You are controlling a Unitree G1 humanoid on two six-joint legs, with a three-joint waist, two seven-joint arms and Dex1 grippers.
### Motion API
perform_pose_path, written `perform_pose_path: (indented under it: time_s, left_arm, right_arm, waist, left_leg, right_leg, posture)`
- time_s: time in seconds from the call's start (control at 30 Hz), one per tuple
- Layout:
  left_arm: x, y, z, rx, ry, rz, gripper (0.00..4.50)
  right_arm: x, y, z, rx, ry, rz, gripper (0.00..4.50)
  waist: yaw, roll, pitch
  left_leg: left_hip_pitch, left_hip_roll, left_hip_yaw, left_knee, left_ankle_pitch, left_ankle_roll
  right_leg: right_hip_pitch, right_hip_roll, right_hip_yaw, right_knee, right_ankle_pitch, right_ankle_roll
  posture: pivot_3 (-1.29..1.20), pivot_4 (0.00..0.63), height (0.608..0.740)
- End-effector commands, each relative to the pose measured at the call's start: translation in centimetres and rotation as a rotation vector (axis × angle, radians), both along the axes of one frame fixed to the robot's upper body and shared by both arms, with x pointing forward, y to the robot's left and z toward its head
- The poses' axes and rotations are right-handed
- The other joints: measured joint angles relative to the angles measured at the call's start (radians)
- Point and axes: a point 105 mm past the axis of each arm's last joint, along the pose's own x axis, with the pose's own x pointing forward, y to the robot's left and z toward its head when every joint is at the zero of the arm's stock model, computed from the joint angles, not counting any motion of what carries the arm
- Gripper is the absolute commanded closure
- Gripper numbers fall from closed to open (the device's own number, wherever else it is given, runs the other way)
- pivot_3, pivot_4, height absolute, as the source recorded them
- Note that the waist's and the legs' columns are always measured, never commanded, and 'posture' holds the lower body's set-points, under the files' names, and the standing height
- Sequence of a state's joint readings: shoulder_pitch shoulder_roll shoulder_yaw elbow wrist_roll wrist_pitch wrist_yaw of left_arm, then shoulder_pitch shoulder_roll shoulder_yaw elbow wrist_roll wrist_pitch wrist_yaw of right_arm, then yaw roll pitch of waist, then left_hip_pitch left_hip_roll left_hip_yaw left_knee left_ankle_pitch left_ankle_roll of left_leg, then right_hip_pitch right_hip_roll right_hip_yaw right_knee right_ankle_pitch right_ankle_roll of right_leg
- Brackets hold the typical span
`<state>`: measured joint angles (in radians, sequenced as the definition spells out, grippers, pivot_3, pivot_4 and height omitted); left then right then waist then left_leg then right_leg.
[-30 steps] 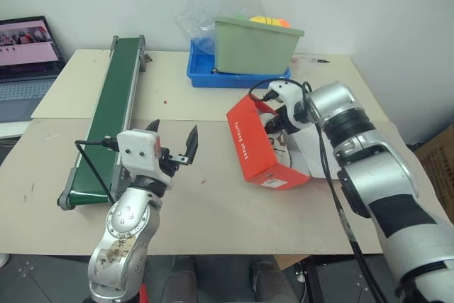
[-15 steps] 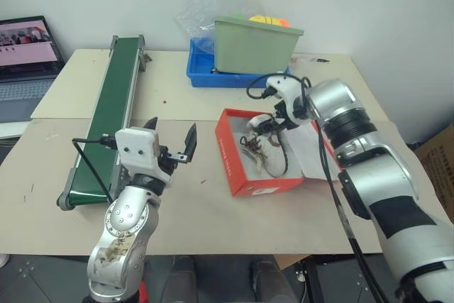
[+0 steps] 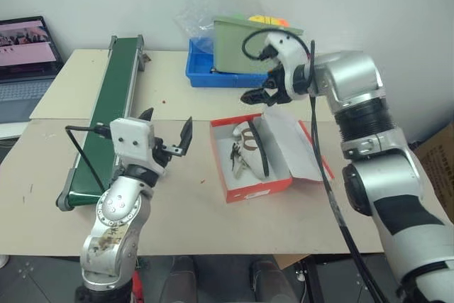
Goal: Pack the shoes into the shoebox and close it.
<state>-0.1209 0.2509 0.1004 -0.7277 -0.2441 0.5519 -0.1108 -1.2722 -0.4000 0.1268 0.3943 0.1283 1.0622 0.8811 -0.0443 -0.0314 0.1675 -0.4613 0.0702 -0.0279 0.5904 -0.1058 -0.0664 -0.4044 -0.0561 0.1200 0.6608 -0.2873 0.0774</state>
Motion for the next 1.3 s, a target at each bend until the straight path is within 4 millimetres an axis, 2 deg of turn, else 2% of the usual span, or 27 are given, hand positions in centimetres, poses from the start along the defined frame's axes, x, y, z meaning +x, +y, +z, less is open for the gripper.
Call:
perform_pose_path:
  time_s: [0.03, 0.17, 0.27, 0.4, 0.53, 0.63, 0.97, 1.3]
  left_arm:
    - [0.0, 1.5, 1.7, 0.033, -0.055, 0.044, 0.0]
    - [0.4, 4.4, 3.1, 0.052, -0.089, 0.163, 0.0]
    - [0.6, 6.5, 3.6, 0.077, -0.084, 0.272, 0.0]
    - [0.6, 8.6, 4.0, 0.087, -0.072, 0.374, 0.0]
    - [0.4, 9.9, 4.3, 0.103, -0.067, 0.424, 0.0]
    - [0.1, 10.7, 4.0, 0.088, -0.044, 0.456, 0.0]
    - [-2.1, 14.6, 1.0, 0.043, 0.037, 0.551, 0.0]
    - [-2.8, 16.4, 0.5, 0.058, 0.053, 0.567, 0.0]
  right_arm:
    - [-2.2, 0.6, 2.7, 0.139, -0.085, 0.132, 0.02]
    - [-3.3, 0.2, 5.1, 0.381, -0.153, 0.21, 0.02]
    - [-3.7, -0.1, 3.9, 0.407, -0.199, 0.228, 0.02]
    - [-4.3, 0.8, 1.7, 0.339, -0.315, 0.271, 0.02]
    - [-4.3, 1.9, 0.3, 0.294, -0.396, 0.307, 0.02]
    - [-4.3, 2.8, 0.0, 0.321, -0.415, 0.331, 0.02]
    - [-5.3, 5.7, -1.0, 0.391, -0.362, 0.46, 0.02]
    - [-5.2, 6.8, -1.9, 0.382, -0.374, 0.49, 0.02]
  waist:
    - [0.0, 0.0, 0.0]
    - [0.001, 0.0, 0.0]
    - [0.001, 0.0, 0.0]
    - [-0.001, 0.0, 0.0]
    - [-0.008, 0.0, 0.0]
    - [-0.007, 0.0, 0.0]
    - [-0.004, 0.0, 0.0]
    - [0.0, 0.0, 0.0]
  left_leg:
    - [0.0, 0.0, 0.0, 0.0, 0.0, 0.0]
    - [0.0, 0.0, 0.0, 0.001, 0.0, 0.0]
    - [0.0, 0.0, -0.001, 0.0, 0.0, 0.0]
    - [0.0, 0.0, 0.0, 0.0, 0.0, 0.0]
    - [0.0, 0.0, 0.0, 0.0, 0.0, 0.0]
    - [0.0, 0.0, 0.0, 0.0, 0.0, 0.0]
    - [0.001, 0.0, -0.001, 0.0, 0.0, 0.0]
    - [0.001, 0.0, 0.0, 0.0, 0.0, 0.0]
  right_leg:
    - [0.0, 0.0, 0.0, 0.0, 0.0, 0.0]
    - [0.0, 0.0, 0.0, 0.0, 0.0, 0.0]
    - [0.001, 0.0, -0.001, 0.0, 0.0, 0.0]
    - [0.0, 0.0, 0.0, 0.001, 0.0, 0.0]
    - [0.0, 0.0, 0.0, 0.002, 0.0, 0.0]
    - [0.0, 0.0, 0.0, 0.002, 0.0, 0.0]
    - [0.0, 0.0, -0.001, 0.002, 0.0, 0.0]
    - [0.0, 0.0, -0.001, 0.002, 0.0, 0.0]
  posture:
    - [0.0, 0.15, 0.74]
    - [0.0, 0.15, 0.74]
    - [0.0, 0.15, 0.74]
    - [0.0, 0.15, 0.74]
    - [0.0, 0.15, 0.74]
    - [0.0, 0.15, 0.74]
    - [0.0, 0.15, 0.74]
    - [0.0, 0.15, 0.74]
